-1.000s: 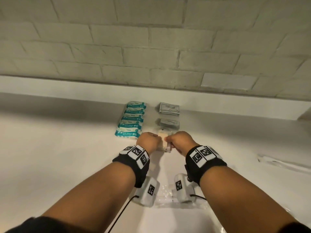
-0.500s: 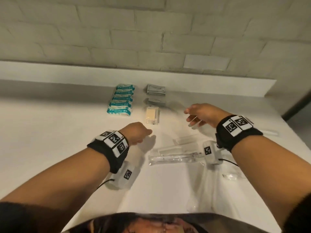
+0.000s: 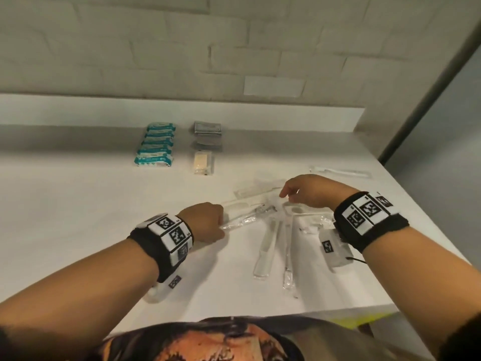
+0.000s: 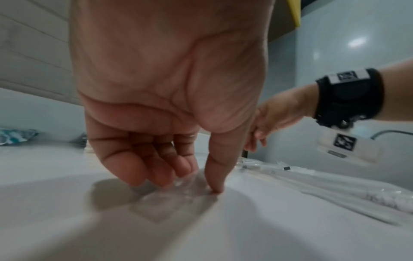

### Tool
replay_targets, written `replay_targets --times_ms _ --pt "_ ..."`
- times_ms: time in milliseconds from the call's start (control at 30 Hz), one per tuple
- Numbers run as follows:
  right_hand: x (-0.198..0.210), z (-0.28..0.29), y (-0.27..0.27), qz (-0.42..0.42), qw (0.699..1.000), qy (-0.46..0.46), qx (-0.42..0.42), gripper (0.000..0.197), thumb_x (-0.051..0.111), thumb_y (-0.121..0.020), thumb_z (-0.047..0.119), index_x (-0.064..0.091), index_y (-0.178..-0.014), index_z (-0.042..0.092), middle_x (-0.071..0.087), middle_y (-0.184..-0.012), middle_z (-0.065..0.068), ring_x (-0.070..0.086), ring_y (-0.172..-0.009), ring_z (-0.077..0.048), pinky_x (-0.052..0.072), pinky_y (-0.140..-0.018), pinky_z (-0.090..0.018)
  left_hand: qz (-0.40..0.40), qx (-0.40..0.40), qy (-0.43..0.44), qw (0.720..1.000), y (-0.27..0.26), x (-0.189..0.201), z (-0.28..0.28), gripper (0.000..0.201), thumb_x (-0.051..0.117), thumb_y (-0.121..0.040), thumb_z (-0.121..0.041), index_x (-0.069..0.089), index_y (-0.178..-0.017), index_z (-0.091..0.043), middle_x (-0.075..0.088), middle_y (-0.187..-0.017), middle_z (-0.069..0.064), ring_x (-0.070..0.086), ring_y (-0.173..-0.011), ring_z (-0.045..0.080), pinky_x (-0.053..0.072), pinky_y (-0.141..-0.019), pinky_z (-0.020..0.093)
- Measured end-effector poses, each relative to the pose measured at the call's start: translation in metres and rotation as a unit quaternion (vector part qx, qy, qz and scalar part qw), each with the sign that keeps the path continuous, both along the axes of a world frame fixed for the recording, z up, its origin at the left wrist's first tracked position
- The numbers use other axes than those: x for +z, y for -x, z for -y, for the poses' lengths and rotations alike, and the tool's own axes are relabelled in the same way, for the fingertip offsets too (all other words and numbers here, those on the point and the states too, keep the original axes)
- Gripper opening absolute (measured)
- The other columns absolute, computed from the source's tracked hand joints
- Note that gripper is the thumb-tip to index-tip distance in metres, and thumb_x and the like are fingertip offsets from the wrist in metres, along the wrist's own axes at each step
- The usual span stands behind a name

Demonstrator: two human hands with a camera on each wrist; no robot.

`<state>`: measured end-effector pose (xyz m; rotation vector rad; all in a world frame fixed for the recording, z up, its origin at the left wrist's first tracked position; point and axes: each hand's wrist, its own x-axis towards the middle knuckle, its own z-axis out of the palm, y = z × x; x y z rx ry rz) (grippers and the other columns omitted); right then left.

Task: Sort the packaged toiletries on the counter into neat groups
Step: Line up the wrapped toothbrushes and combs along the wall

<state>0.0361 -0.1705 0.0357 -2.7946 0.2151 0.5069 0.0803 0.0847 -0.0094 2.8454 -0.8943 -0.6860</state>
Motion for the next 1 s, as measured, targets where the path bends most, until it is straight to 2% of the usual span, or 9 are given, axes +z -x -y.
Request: replay_targets --times_ms 100,167,267,400,500,667,767,900,1000 --pt "0.002 0.029 0.029 0.019 0.999 0.006 -0.025 0.028 0.052 -0.095 0.016 0.064 -0.118 0.025 0.06 -0.119 0.004 0.054 -0.101 -0.012 0.038 -0.085 -0.021 0.004 0.012 -0.003 1.0 0.01 0.003 -0.001 0.01 0.052 -0.087 -0.02 0.052 -0.097 -0.019 0.055 -0.111 0.004 0.055 -0.095 0.022 0.046 -0.077 0.029" --pt "0.003 0.048 0.041 0.033 0.998 0.011 -0.05 0.028 0.051 -0.094 0.015 0.065 -0.117 0.025 0.062 -0.12 0.004 0.055 -0.102 -0.013 0.04 -0.087 -0.023 0.008 0.049 0.026 0.998 0.013 0.003 -0.001 0.01 0.049 -0.088 -0.02 0.043 -0.095 -0.018 0.053 -0.106 0.004 0.051 -0.088 0.02 0.039 -0.069 0.028" --pt "-0.002 0.068 0.054 0.018 0.998 0.031 -0.055 0.025 0.056 -0.092 0.018 0.064 -0.115 0.024 0.063 -0.117 0.002 0.056 -0.101 -0.015 0.043 -0.088 -0.025 -0.017 0.119 0.101 0.988 0.016 0.001 0.009 0.014 0.049 -0.088 -0.019 0.042 -0.1 -0.017 0.057 -0.093 0.003 0.053 -0.08 0.019 0.037 -0.061 0.029" --pt "-0.021 0.062 0.065 -0.046 0.994 0.102 0.014 0.038 0.074 -0.075 0.026 0.058 -0.109 0.026 0.056 -0.106 0.005 0.055 -0.093 -0.016 0.044 -0.077 -0.028 -0.039 0.157 0.172 0.972 0.033 0.0 0.04 0.02 0.052 -0.089 -0.036 0.045 -0.104 -0.025 0.06 -0.093 0.0 0.058 -0.084 0.019 0.039 -0.064 0.03" --pt "-0.036 0.061 0.071 -0.033 0.983 0.172 0.052 0.046 0.075 -0.073 0.031 0.051 -0.112 0.023 0.054 -0.112 -0.002 0.056 -0.097 -0.023 0.047 -0.078 -0.033 -0.02 0.128 0.157 0.979 0.054 0.0 0.073 0.029 0.054 -0.087 -0.05 0.05 -0.098 -0.024 0.06 -0.09 -0.005 0.056 -0.083 0.016 0.037 -0.062 0.029" --pt "-0.034 0.093 0.077 0.007 0.994 0.089 0.056 0.077 0.082 -0.062 0.026 0.044 -0.129 0.025 0.045 -0.12 0.0 0.054 -0.101 -0.022 0.05 -0.079 -0.035 -0.013 0.096 0.038 0.995 0.08 -0.006 0.118 0.052 0.055 -0.077 -0.07 0.048 -0.095 -0.021 0.051 -0.082 -0.009 0.053 -0.078 0.013 0.037 -0.061 0.028" --pt "-0.026 0.125 0.084 -0.015 0.993 0.101 0.062 0.064 0.082 -0.062 0.026 0.051 -0.118 0.026 0.047 -0.114 0.002 0.052 -0.097 -0.02 0.047 -0.075 -0.032 0.004 0.105 -0.04 0.994 0.086 -0.009 0.13 0.052 0.056 -0.075 -0.071 0.051 -0.088 -0.021 0.055 -0.08 -0.007 0.055 -0.076 0.013 0.041 -0.063 0.028" --pt "-0.038 0.145 0.092 -0.015 0.985 0.121 0.121 0.032 0.075 -0.071 0.038 0.053 -0.093 0.029 0.049 -0.1 0.007 0.051 -0.086 -0.017 0.041 -0.067 -0.028 0.002 0.141 -0.06 0.988 0.083 -0.01 0.136 0.028 0.058 -0.079 -0.047 0.052 -0.083 -0.021 0.057 -0.079 -0.005 0.056 -0.074 0.013 0.041 -0.061 0.026" --pt "-0.048 0.15 0.092 0.016 0.986 0.087 0.14 0.02 0.062 -0.079 0.031 0.044 -0.071 0.028 0.045 -0.087 0.009 0.049 -0.077 -0.017 0.036 -0.059 -0.028 -0.029 0.166 -0.05 0.984 0.083 -0.009 0.14 0.019 0.057 -0.078 -0.036 0.056 -0.085 -0.018 0.06 -0.079 -0.002 0.056 -0.07 0.013 0.037 -0.055 0.025"
